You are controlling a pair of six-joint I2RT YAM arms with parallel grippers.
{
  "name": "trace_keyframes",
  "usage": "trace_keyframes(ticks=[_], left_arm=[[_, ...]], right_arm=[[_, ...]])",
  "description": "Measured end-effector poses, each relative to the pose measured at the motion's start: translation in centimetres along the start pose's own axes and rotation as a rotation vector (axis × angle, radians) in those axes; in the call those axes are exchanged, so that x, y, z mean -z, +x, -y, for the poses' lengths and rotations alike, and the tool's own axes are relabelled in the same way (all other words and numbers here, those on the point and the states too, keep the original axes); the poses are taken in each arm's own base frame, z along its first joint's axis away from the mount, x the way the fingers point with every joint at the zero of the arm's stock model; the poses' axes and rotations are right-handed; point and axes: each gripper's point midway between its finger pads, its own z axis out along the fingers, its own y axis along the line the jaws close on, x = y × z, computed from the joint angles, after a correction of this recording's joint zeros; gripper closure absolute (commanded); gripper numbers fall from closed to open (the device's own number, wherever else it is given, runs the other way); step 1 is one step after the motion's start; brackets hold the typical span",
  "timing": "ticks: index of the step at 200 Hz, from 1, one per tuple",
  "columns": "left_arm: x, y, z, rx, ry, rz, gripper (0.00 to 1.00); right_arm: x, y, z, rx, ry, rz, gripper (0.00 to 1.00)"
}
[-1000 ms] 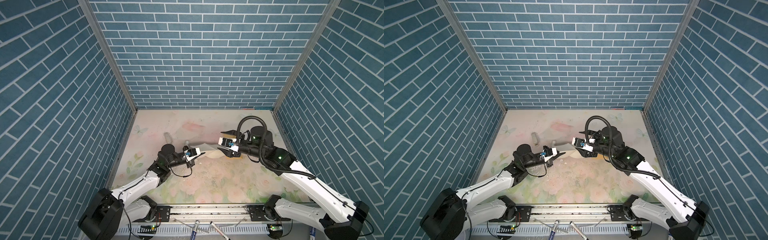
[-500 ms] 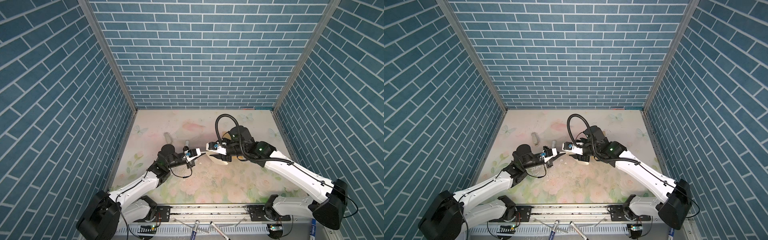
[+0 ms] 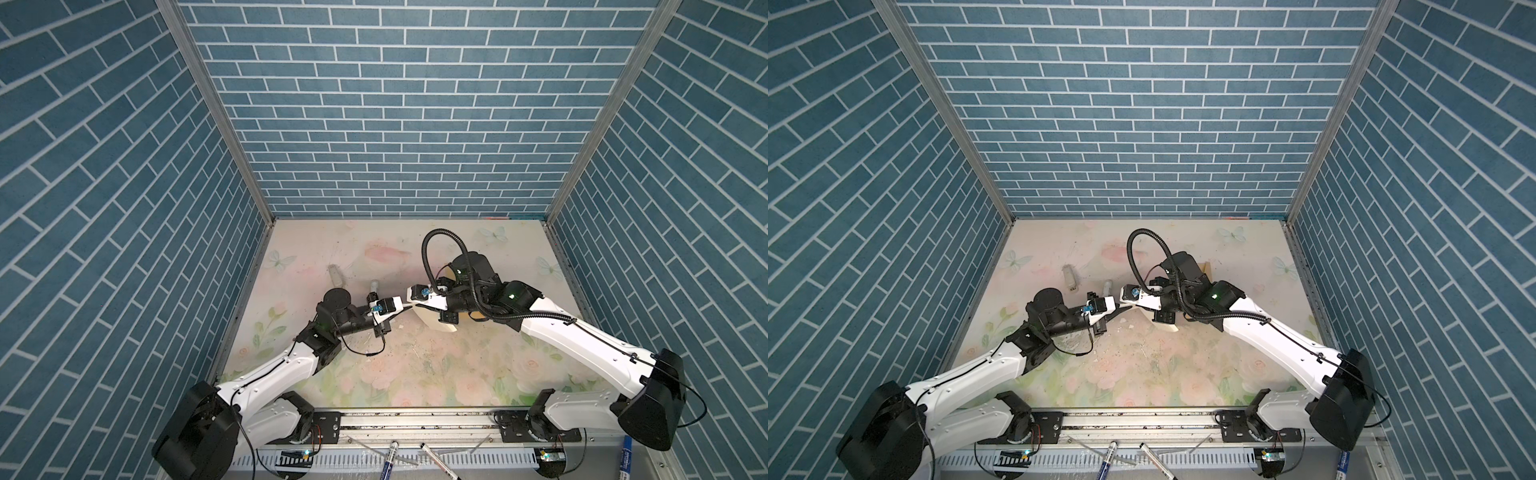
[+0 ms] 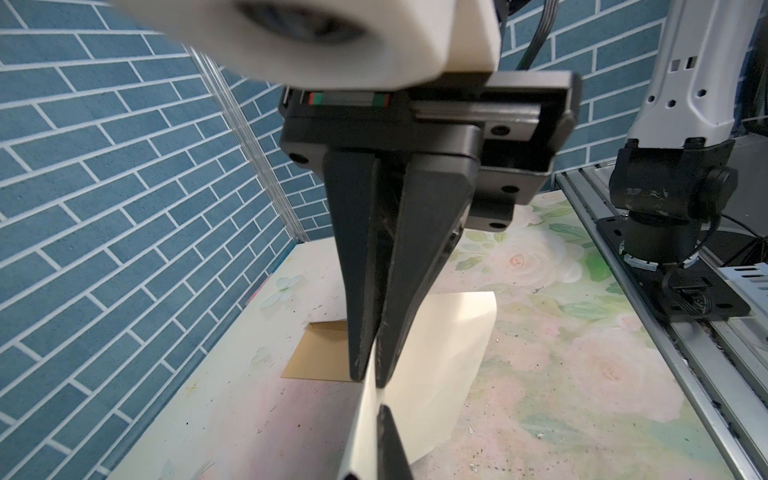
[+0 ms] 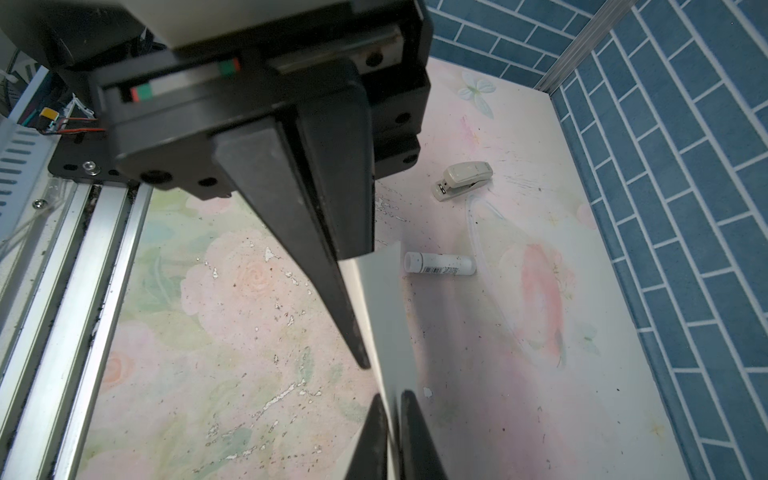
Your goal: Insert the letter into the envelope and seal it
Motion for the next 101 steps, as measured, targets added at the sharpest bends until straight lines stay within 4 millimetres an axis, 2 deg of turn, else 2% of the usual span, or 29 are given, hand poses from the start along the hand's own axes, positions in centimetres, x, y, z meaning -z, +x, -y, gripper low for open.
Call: trace_keyframes(ticks=[20,52,71,101], left_arm=[[0.0,0.0,-0.1,-0.001,-0.006,-0.001,0.96],[0.4,-0.7,-0.3,-0.011,-0.021,0.010,0.80],[0.8,-1.4,-0.6,-0.024,-0.051,0.018,0.66],[2.1,-2.9,-1.2,-0.039,-0.113,0.035,0.53]], right_arm=[[0.0,0.0,0.0,0.003,0.000,0.000,1.00],[0.0,-0.1,0.1,0.006,0.005,0.003,1.00],[0.1,-0.1,0.4,0.013,0.021,0.000,1.00],[0.6,0.6,1.4,0.002,0.056,-0.016,1.00]])
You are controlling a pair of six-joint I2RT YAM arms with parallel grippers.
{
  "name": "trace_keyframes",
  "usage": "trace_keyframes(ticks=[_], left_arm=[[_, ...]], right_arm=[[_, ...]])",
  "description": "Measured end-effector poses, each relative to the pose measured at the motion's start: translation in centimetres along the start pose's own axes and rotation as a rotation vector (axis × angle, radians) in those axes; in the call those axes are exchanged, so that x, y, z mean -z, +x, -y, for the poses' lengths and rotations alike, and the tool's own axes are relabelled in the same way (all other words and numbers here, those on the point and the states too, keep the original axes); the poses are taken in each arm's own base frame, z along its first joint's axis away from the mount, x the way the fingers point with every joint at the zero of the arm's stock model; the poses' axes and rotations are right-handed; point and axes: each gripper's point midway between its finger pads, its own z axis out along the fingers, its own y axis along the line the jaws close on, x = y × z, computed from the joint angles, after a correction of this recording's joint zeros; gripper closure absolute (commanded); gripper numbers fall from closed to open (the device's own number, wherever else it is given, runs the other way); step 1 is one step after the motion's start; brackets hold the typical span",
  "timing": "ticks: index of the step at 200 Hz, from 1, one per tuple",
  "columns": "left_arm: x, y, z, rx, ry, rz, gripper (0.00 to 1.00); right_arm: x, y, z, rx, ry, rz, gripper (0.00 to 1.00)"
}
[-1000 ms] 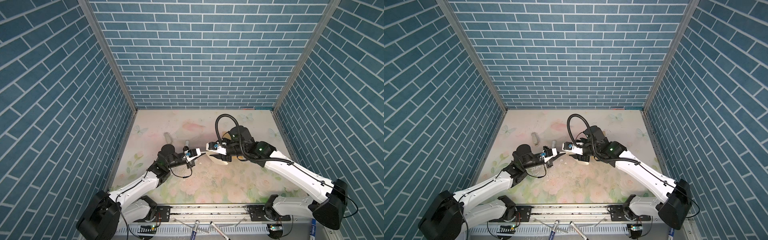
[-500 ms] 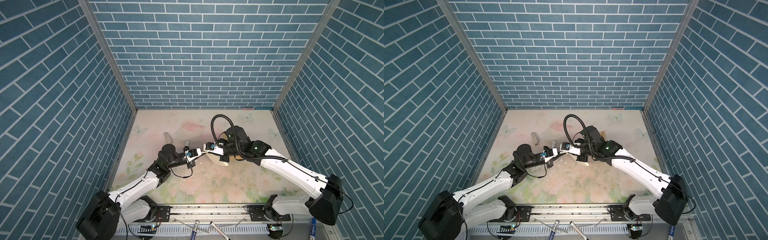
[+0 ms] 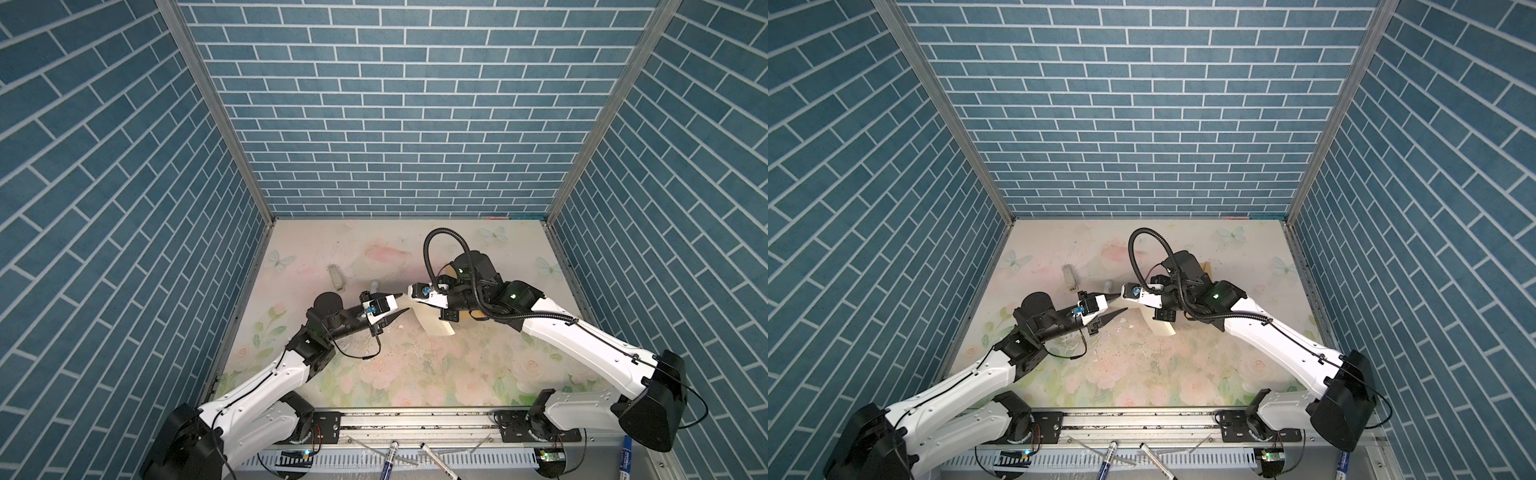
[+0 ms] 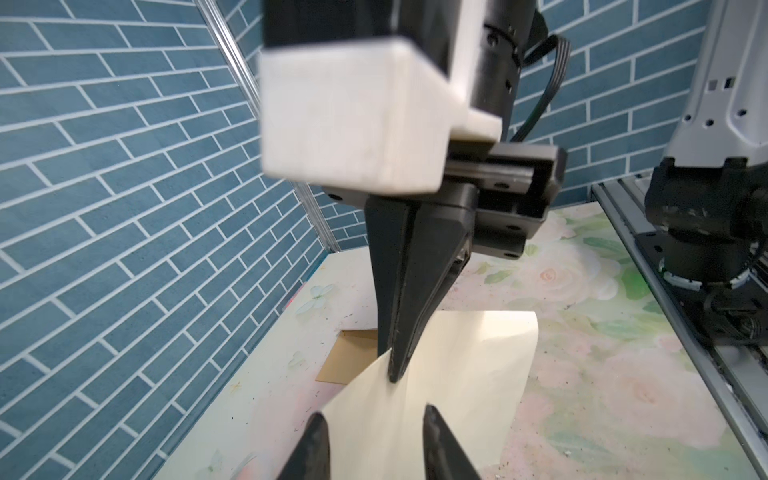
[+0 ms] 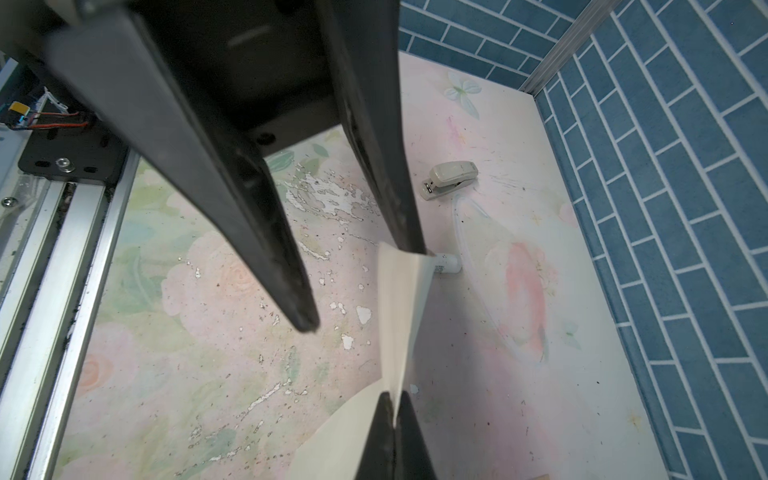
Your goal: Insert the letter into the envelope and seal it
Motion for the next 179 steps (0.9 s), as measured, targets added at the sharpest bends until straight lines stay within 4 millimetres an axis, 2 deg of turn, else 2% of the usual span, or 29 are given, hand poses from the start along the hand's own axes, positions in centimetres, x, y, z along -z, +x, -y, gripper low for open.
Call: trace_keyframes(ticks=[20,38,57,96,138,179], left_arm=[[0.9,-1.7,-0.4,-0.027,-0.031,0.037,0.46],[1.3,-2.4,-0.4,-0.035,-0.037,0.051,0.39],[1.2,-1.9,-0.2,-0.027,-0.027,0.036,0.35],[0.2,-0.4,0.2,0.003,0.020,-0.024,0.35],[-0.7,0.6,0.3,0.019,0.054,-0.056,0.43],[-1.3,1.3,0.5,0.023,0.077,-0.070,0.60]], right_arm=[[0.4,0.5,0.5,-0.011,0.016,-0.013,1.00],[0.5,0.6,0.6,-0.015,0.017,-0.015,1.00],[0.5,0.5,0.3,-0.017,0.003,-0.009,1.00],[0.5,0.1,-0.2,-0.016,-0.024,0.015,1.00],[0.5,-0.3,-0.7,-0.005,-0.051,0.039,1.00],[0.4,-0.7,-1.1,0.007,-0.068,0.054,1.00]])
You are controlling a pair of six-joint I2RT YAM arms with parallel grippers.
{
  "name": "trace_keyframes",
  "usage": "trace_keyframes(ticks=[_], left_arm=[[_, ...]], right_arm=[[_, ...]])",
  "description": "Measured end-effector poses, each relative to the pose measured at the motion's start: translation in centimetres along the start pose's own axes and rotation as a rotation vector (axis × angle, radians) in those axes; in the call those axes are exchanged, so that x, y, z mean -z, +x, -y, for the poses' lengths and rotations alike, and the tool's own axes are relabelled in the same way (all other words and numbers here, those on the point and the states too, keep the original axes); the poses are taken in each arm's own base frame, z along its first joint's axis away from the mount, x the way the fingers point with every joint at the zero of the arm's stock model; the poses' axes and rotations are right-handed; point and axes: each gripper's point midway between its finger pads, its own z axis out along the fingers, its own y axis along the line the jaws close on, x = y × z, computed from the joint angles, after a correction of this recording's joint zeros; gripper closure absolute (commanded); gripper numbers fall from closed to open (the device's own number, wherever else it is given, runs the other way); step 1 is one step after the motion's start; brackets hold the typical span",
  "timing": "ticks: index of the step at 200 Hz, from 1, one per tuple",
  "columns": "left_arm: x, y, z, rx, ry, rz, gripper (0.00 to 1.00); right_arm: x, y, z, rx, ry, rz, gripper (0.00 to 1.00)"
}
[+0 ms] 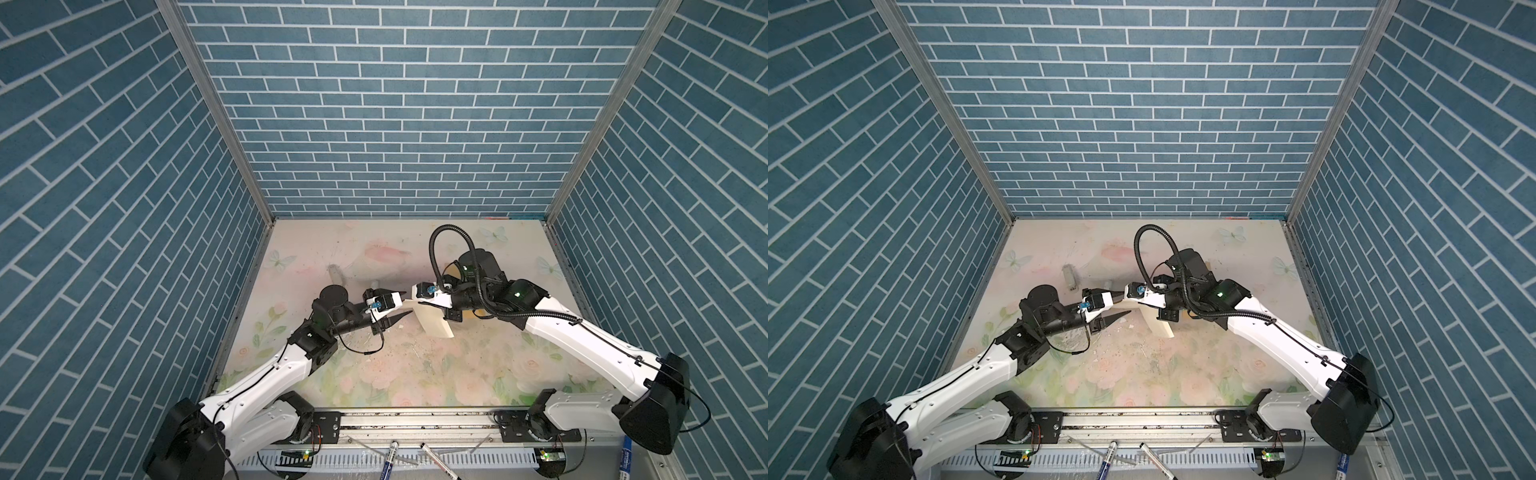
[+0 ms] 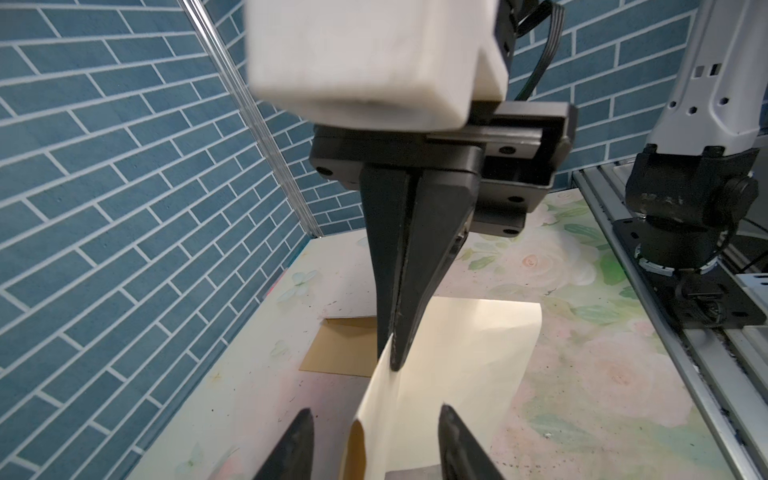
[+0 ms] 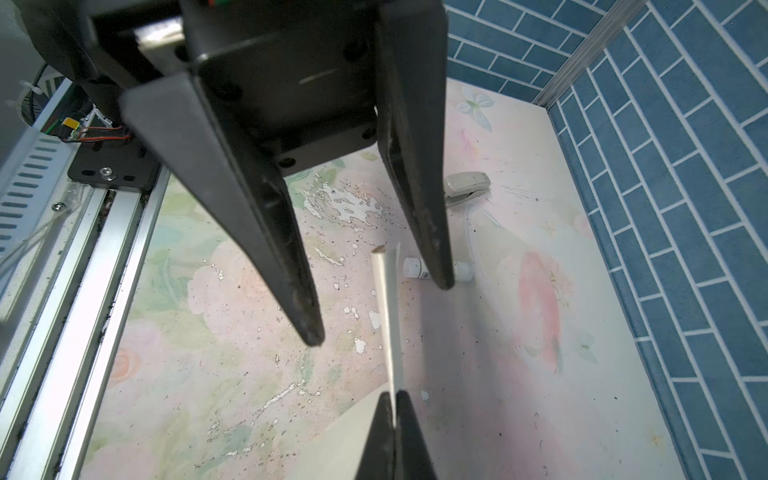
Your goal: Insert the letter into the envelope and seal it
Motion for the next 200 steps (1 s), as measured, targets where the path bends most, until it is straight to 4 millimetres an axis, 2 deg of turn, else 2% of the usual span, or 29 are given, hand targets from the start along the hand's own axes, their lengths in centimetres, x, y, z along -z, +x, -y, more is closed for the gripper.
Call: trace_keyframes(ticks=[10,44,86,150,200], left_arm=[[-0.1,0.0,0.0,0.000,0.003,0.001,0.63],[-0.2,0.0,0.1,0.001,0.011,0.003,0.83],[-0.2,-0.2,0.1,-0.009,0.010,0.013,1.00],[0.0,-0.6,-0.8,-0.015,-0.051,0.033,1.00],[0.7,-1.2,-1.7,-0.039,-0.123,0.054,1.00]], right_arm=[[0.0,0.0,-0.1,0.000,-0.003,0.002,1.00],[-0.1,-0.2,-0.2,0.002,-0.008,0.006,1.00],[-0.1,-0.2,-0.2,0.002,-0.007,0.007,1.00],[0.0,-0.1,1.3,-0.082,0.067,-0.007,0.76],[0.5,1.4,2.8,-0.203,0.182,-0.071,0.74]])
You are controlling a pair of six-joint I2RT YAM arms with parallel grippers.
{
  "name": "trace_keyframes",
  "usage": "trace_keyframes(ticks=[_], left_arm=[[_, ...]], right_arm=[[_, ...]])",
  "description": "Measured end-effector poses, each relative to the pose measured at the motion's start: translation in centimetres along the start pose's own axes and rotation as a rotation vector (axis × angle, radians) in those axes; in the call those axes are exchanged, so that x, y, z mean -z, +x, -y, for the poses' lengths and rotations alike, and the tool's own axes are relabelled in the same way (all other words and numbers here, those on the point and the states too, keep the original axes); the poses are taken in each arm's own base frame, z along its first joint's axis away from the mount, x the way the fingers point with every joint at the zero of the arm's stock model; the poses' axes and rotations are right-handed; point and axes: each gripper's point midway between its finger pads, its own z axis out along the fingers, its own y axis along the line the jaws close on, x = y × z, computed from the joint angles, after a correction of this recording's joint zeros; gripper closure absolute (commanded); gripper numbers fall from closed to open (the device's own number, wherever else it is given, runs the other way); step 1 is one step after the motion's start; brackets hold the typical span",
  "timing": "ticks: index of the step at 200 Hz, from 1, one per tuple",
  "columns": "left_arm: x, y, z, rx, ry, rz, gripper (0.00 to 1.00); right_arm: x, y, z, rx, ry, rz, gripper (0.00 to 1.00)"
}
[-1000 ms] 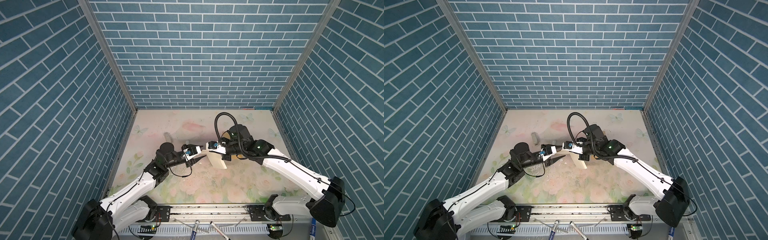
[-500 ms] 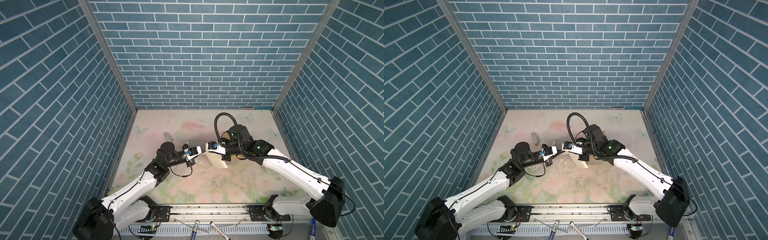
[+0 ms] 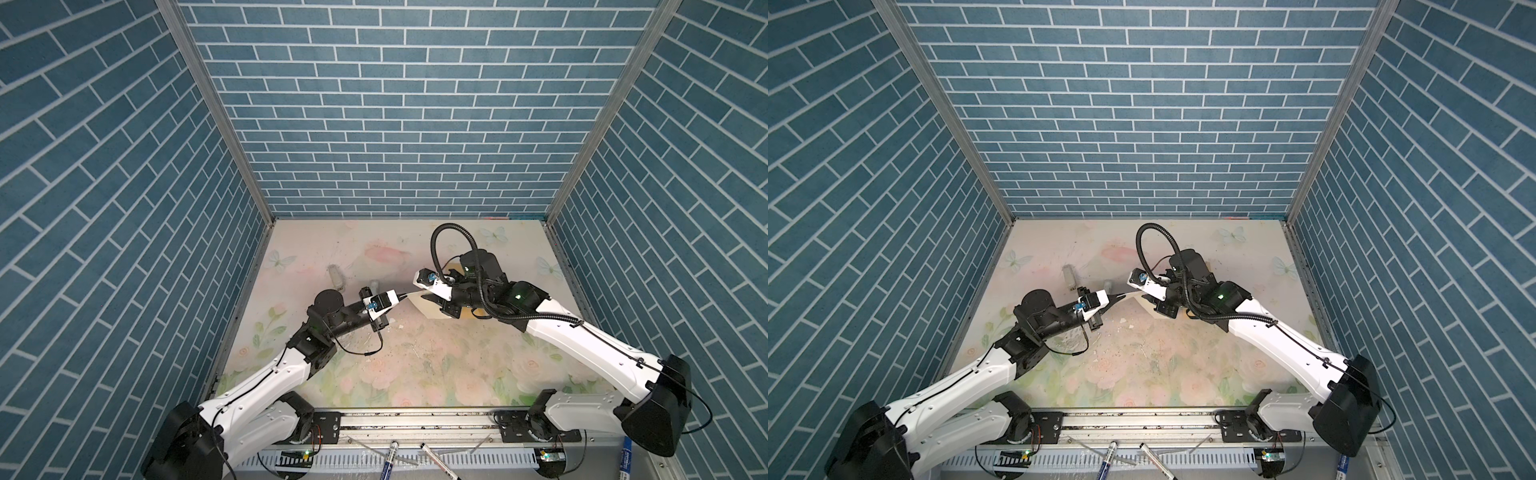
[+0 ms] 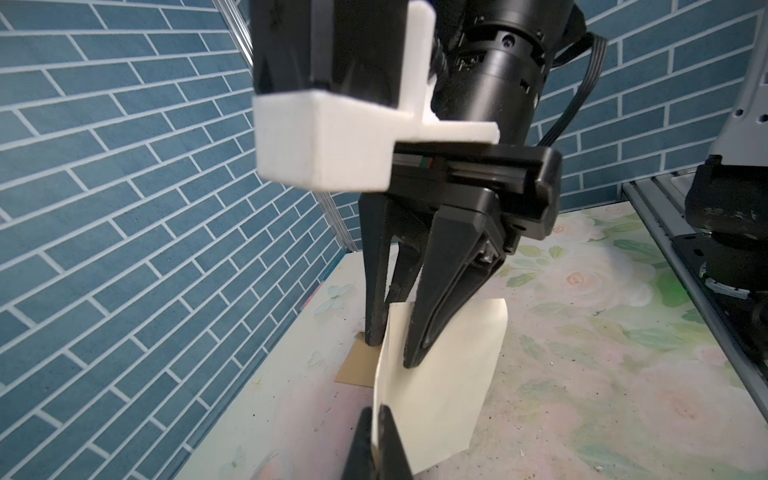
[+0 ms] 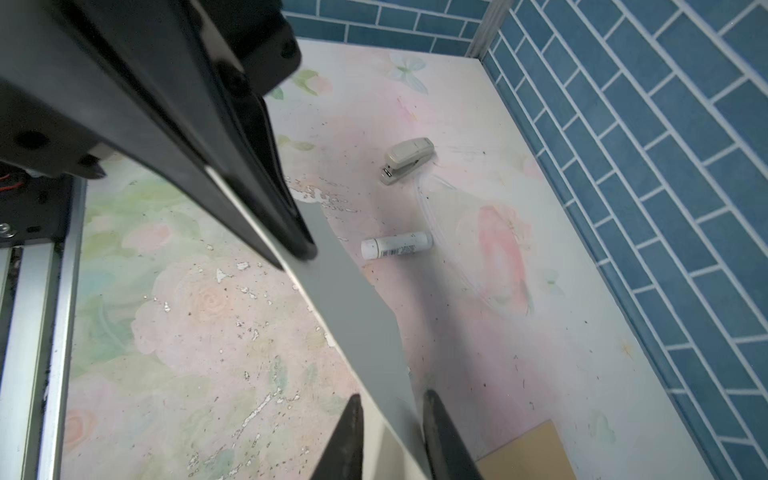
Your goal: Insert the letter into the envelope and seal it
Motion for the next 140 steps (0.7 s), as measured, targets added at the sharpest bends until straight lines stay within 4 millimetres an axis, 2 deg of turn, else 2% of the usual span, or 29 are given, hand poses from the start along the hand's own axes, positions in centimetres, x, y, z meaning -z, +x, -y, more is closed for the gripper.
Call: trace_keyframes(ticks=[20,96,140], left_arm=[[0.0,-0.3,-0.2,-0.005,-0.011,0.009,1.00],[0.1,-0.3,-0.3,-0.001,-0.020,0.014,1.00],[0.2,-0.1,-0.4,0.004,-0.034,0.012,1.00]], right_arm=[[0.2,0.4,0.5,-0.030,0.033,-0.016,0.76],[0.3,0.9,1.3,-0.097,0.084,-0.043,1.00],[0.2,1.1,1.4,-0.119,0.087,-0.050,0.98]])
